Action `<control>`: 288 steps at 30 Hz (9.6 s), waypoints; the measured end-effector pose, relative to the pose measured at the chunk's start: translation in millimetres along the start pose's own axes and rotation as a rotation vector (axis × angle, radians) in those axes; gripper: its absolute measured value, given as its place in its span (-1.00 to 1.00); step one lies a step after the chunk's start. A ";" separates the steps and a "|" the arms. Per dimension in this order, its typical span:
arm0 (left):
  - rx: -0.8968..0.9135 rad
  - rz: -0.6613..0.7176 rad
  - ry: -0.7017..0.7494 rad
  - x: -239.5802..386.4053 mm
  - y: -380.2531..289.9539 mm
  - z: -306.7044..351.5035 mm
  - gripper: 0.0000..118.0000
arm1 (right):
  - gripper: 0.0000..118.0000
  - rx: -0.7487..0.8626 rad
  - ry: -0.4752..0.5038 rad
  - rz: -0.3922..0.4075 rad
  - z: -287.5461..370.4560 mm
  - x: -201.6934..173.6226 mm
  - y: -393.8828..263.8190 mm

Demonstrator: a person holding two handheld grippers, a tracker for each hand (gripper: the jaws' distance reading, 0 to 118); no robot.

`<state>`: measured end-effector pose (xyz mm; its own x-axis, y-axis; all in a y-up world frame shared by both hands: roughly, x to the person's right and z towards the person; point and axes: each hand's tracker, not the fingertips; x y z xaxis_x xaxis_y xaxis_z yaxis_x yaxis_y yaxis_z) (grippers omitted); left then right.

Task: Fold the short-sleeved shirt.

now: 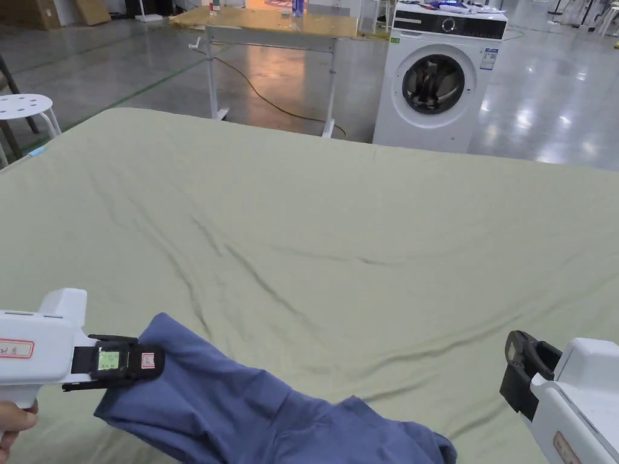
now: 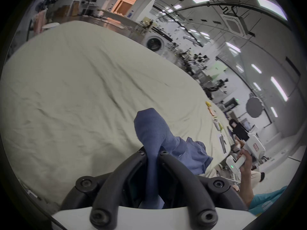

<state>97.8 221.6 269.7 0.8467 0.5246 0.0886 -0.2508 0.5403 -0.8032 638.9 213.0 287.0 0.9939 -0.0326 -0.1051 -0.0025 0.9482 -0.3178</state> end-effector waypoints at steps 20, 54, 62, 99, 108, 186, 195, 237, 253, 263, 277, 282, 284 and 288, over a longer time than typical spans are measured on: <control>-0.179 -0.211 -0.143 199.3 -29.9 -69.9 -0.91 | -1.00 -0.001 -0.001 -0.038 2.9 7.2 -3.5; -0.319 -0.186 -0.138 221.7 -119.6 -223.5 -0.87 | -1.00 -0.021 -0.042 -0.070 13.7 26.5 -16.3; -0.258 -0.163 -0.167 208.7 -135.9 -235.3 -0.97 | -1.00 -0.021 -0.049 -0.084 12.3 28.4 -18.3; 0.674 -0.384 0.419 134.4 -70.8 -81.5 -0.97 | -1.00 -0.071 0.133 0.090 25.5 -59.1 -37.6; 0.560 -0.346 0.378 116.8 -95.0 -92.1 -0.97 | -1.00 -0.203 0.086 0.171 7.7 -91.7 -120.1; -0.101 0.275 0.205 -192.3 62.6 97.9 -0.70 | -1.00 0.029 -0.058 0.036 -34.2 -7.9 -0.6; -0.065 0.223 0.446 -212.9 67.3 94.4 -0.05 | -1.00 0.001 -0.072 0.034 -34.6 -0.2 -4.7; 0.707 -0.384 0.427 110.0 -38.0 -64.9 -1.00 | -1.00 0.060 -0.083 -0.007 -25.7 1.4 -2.9; 0.799 -0.447 0.398 176.7 -51.0 -109.3 -1.00 | -1.00 0.144 -0.146 0.020 -25.6 -17.3 4.8; 0.814 -0.465 0.449 170.7 -51.4 -106.1 -1.00 | -1.00 0.160 -0.136 0.033 -26.1 -21.1 5.8; 0.803 -0.463 0.474 166.1 -52.5 -101.9 -0.92 | -0.94 0.158 -0.143 0.006 -23.9 -16.8 3.6; 0.810 -0.432 0.458 162.9 -49.2 -100.3 0.10 | 0.06 0.159 -0.160 0.020 -25.2 -15.5 2.7; 0.801 -0.447 0.458 160.1 -46.0 -99.7 0.31 | 0.14 0.160 -0.182 0.034 -25.7 -15.8 3.2; 0.799 -0.505 0.507 159.7 -42.4 -99.5 0.36 | 0.38 0.158 -0.187 0.048 -27.5 -14.3 5.6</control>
<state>290.3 217.1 259.3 0.9884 -0.1149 -0.0997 0.1041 0.9887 -0.1075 621.7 210.1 260.8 0.9962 0.0585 0.0640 -0.0474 0.9854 -0.1634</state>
